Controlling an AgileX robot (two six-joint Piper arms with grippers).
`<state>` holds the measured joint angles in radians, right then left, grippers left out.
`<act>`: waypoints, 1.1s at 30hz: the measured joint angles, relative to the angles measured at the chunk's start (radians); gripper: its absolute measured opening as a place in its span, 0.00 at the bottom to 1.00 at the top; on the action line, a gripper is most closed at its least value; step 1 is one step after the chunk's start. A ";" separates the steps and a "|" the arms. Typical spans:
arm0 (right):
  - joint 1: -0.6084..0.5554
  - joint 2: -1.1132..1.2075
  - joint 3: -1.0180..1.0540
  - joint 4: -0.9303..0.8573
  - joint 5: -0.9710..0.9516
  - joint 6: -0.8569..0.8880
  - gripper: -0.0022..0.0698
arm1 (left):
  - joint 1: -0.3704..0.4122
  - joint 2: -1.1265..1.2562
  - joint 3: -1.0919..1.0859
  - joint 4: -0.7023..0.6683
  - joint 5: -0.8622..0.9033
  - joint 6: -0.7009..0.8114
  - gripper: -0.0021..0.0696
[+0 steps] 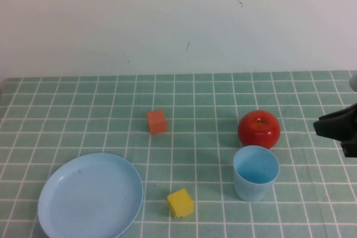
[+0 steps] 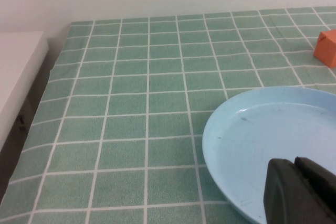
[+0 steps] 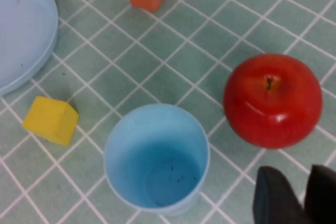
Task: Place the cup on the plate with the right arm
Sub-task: Pick up the cup from the table
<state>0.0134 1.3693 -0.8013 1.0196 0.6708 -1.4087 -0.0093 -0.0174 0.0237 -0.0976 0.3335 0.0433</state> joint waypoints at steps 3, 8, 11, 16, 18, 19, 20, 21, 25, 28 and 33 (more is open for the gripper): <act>0.037 0.041 0.000 0.091 -0.011 -0.087 0.34 | 0.000 0.000 0.000 0.000 0.000 0.000 0.02; 0.128 0.089 -0.007 0.123 -0.045 -0.136 0.47 | 0.000 0.000 0.000 0.000 0.000 0.000 0.02; 0.172 0.140 -0.007 0.127 -0.107 -0.144 0.49 | 0.000 0.000 0.000 0.000 0.000 0.000 0.02; 0.196 0.236 -0.045 0.129 -0.151 -0.153 0.55 | 0.000 0.000 0.000 0.000 0.000 -0.002 0.02; 0.196 0.263 -0.064 0.129 -0.151 -0.153 0.57 | 0.000 0.000 0.000 0.000 0.000 -0.004 0.02; 0.196 0.277 -0.074 0.129 -0.151 -0.153 0.58 | 0.000 0.000 0.000 0.000 0.000 -0.004 0.02; 0.196 0.290 -0.081 0.129 -0.151 -0.153 0.58 | 0.000 0.000 0.000 0.000 0.000 -0.004 0.02; 0.196 0.304 -0.089 0.129 -0.151 -0.153 0.58 | 0.000 0.000 0.000 0.000 0.000 -0.004 0.02; 0.196 0.354 -0.103 0.129 -0.131 -0.153 0.59 | 0.000 0.000 0.000 0.000 0.000 -0.002 0.02; 0.196 0.392 -0.105 0.120 -0.102 -0.153 0.59 | 0.000 0.000 0.000 0.000 0.000 -0.002 0.02; 0.197 0.434 -0.107 0.118 -0.080 -0.149 0.50 | 0.000 0.000 0.000 0.000 0.000 -0.002 0.02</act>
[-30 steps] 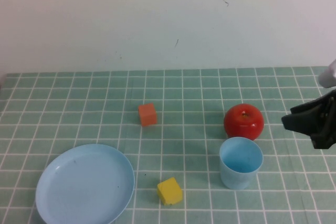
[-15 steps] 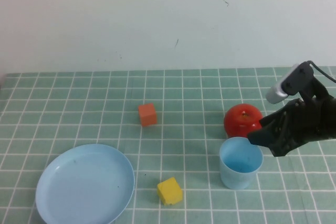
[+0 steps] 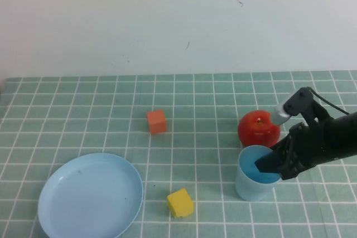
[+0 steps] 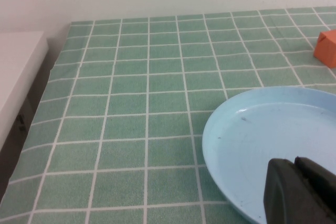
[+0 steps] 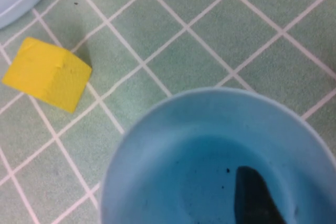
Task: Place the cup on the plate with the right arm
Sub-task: Pick up the cup from the table, then place the cup on the plate
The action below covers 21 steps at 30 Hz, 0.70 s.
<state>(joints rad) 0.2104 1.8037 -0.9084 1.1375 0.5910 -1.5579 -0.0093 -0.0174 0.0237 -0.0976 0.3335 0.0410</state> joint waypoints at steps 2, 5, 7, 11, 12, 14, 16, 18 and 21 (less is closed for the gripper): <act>0.000 0.004 0.000 0.002 0.003 0.000 0.37 | 0.000 0.000 0.000 0.000 0.000 0.000 0.03; 0.000 0.010 -0.008 0.000 0.028 0.000 0.14 | 0.000 0.000 0.000 0.000 0.000 0.000 0.03; 0.000 0.012 -0.021 0.000 0.055 0.000 0.09 | 0.000 0.000 0.000 0.000 0.000 0.000 0.02; 0.004 0.012 -0.083 0.008 0.133 0.004 0.09 | 0.000 0.000 0.000 0.000 0.000 0.000 0.02; 0.012 0.012 -0.104 0.011 0.140 0.009 0.09 | 0.000 0.000 0.000 0.000 0.000 0.000 0.03; 0.036 0.012 -0.153 0.017 0.145 0.022 0.09 | 0.000 0.000 0.000 0.000 0.000 0.000 0.03; 0.075 0.017 -0.201 0.019 0.131 0.032 0.08 | 0.000 0.000 0.000 0.000 0.000 0.000 0.03; 0.125 0.033 -0.250 0.021 0.106 0.041 0.08 | 0.000 0.000 0.000 0.000 0.000 0.000 0.02; 0.215 0.073 -0.331 0.021 0.070 0.059 0.08 | 0.000 0.000 0.000 0.000 0.000 0.002 0.02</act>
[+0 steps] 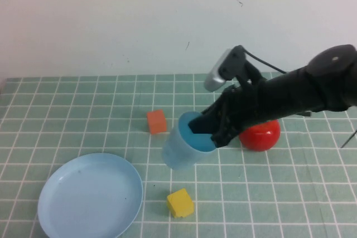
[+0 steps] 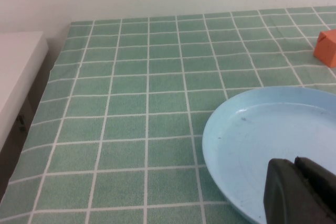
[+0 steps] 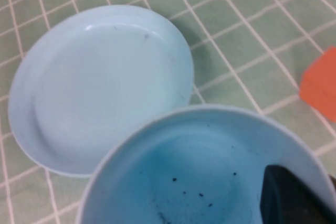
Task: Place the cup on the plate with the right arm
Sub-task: Place the cup on the plate
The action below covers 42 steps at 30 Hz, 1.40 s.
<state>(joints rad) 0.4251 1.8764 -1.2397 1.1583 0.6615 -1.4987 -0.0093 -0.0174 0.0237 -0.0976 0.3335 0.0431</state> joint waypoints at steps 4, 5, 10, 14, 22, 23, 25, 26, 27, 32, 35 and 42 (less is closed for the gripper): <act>0.089 0.073 -0.099 0.004 -0.009 0.043 0.08 | 0.000 0.000 0.000 0.000 0.000 0.000 0.02; 0.106 0.091 -0.121 0.006 -0.011 0.050 0.08 | 0.000 0.000 0.000 0.000 0.000 0.000 0.03; 0.170 0.180 -0.216 0.029 -0.024 0.061 0.08 | 0.000 0.000 0.000 0.000 0.000 0.000 0.03; 0.216 0.246 -0.285 0.034 -0.024 0.066 0.08 | 0.000 0.000 0.000 0.000 0.000 0.000 0.03; 0.280 0.343 -0.379 0.035 -0.026 0.066 0.08 | 0.000 0.000 0.000 0.000 0.000 0.000 0.02; 0.285 0.350 -0.384 0.030 -0.028 0.064 0.08 | 0.000 0.000 0.000 0.000 0.000 0.000 0.02; 0.289 0.357 -0.386 0.025 -0.035 0.053 0.08 | 0.000 0.000 0.000 0.000 0.000 0.000 0.03; 0.291 0.361 -0.386 0.023 -0.043 0.049 0.08 | 0.000 0.000 0.000 0.000 0.000 0.000 0.03; 0.293 0.363 -0.388 0.023 -0.047 0.046 0.09 | 0.000 0.000 0.000 0.000 0.000 0.000 0.02; 0.296 0.384 -0.389 0.020 -0.075 0.044 0.18 | 0.000 0.000 0.000 0.000 0.000 0.000 0.02; 0.296 0.390 -0.389 0.017 -0.084 0.044 0.33 | 0.000 0.000 0.000 0.000 0.000 -0.002 0.03; 0.296 0.391 -0.401 0.032 -0.086 0.044 0.46 | 0.000 0.000 0.000 0.000 0.000 -0.002 0.02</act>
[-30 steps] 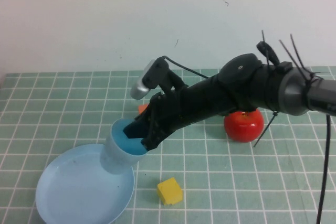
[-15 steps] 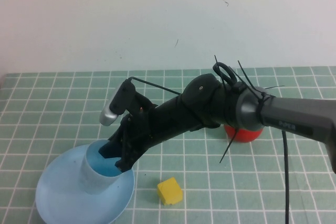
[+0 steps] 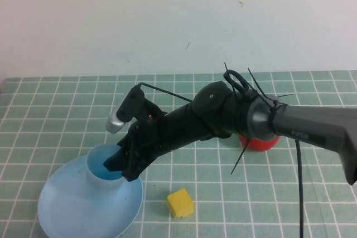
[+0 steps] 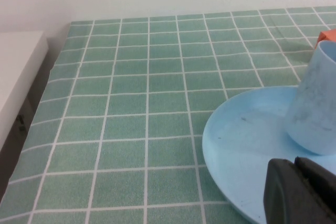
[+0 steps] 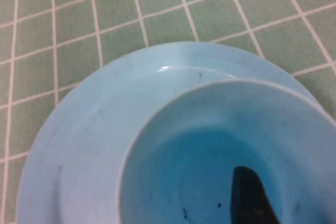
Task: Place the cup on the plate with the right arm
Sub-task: Place the cup on the plate
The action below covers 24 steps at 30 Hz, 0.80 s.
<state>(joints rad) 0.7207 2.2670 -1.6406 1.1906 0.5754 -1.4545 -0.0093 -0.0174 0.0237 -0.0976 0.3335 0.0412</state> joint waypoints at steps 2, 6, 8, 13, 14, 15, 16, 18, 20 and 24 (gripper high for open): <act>0.000 0.002 -0.009 0.001 0.006 0.008 0.47 | 0.000 0.000 0.000 0.000 0.000 0.000 0.02; 0.000 0.002 -0.045 0.001 0.020 0.018 0.47 | 0.000 0.000 0.000 0.000 0.000 0.000 0.03; 0.000 0.002 -0.067 0.001 0.028 0.024 0.47 | 0.000 0.000 0.000 0.000 0.000 0.000 0.03; 0.000 0.002 -0.115 0.001 0.047 0.033 0.47 | 0.000 0.000 0.000 0.000 0.000 0.000 0.02; 0.000 -0.003 -0.119 0.001 0.045 0.033 0.47 | 0.000 0.000 0.000 0.000 0.000 0.000 0.02; 0.000 -0.007 -0.123 -0.005 0.038 0.033 0.47 | 0.000 0.000 0.000 0.000 0.000 0.000 0.02; 0.000 -0.016 -0.122 -0.016 0.032 0.033 0.47 | 0.000 0.000 0.000 0.000 0.000 0.000 0.02; 0.000 -0.042 -0.123 -0.067 0.012 0.033 0.47 | 0.000 0.000 0.000 0.000 0.000 0.000 0.02; 0.000 -0.074 -0.125 -0.135 0.000 0.039 0.44 | 0.000 0.000 0.000 0.000 0.000 0.000 0.02; -0.019 -0.152 -0.125 -0.330 -0.006 0.105 0.28 | 0.000 0.000 0.000 0.000 0.000 0.000 0.02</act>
<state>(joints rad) 0.7014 2.1149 -1.7652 0.8611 0.5696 -1.3498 -0.0093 -0.0174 0.0237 -0.0976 0.3335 0.0412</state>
